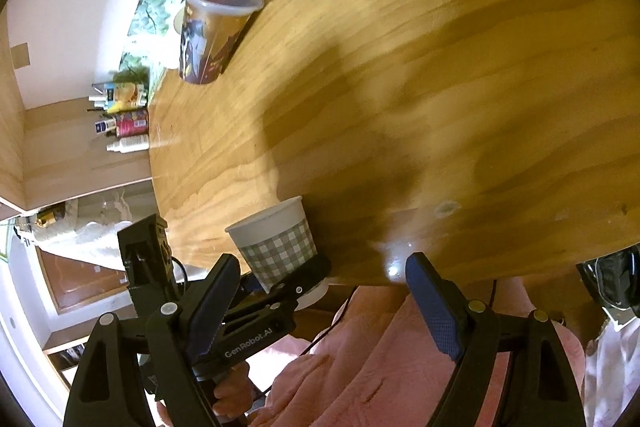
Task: Flip cup upright
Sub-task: 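Lift the checkered cup off the desk with the left tool and rotate it, then grasp the cup near its rim with the right tool while the left tool opens and releases it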
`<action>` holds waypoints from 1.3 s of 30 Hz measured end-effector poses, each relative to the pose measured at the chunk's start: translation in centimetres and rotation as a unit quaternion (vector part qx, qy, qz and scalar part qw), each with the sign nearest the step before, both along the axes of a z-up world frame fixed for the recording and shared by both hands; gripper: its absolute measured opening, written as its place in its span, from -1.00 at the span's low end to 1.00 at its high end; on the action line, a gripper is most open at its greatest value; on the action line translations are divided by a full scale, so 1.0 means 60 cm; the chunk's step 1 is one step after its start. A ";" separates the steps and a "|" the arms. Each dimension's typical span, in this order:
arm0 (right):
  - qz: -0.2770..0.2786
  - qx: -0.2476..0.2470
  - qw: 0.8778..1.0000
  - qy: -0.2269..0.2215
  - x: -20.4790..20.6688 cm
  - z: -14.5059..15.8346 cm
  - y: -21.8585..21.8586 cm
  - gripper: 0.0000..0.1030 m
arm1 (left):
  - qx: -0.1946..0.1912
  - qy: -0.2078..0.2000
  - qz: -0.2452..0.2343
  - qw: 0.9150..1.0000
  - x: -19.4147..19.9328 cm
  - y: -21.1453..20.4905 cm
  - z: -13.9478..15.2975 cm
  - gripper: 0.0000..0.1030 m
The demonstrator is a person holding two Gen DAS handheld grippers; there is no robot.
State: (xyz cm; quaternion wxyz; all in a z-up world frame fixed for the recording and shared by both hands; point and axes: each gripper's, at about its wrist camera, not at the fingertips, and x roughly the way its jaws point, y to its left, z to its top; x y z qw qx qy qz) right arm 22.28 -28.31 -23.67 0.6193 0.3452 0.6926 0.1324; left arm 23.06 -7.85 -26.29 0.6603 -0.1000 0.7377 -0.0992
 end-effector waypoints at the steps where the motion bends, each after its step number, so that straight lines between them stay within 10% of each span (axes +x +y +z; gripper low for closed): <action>1: 0.003 0.000 1.000 0.001 0.001 -0.001 0.002 0.66 | -0.006 0.001 0.004 1.000 -0.002 0.005 -0.001 0.31; 39: 0.100 -0.038 0.994 0.019 0.043 -0.045 0.148 0.66 | -0.060 -0.008 0.012 0.998 -0.065 0.121 0.053 0.40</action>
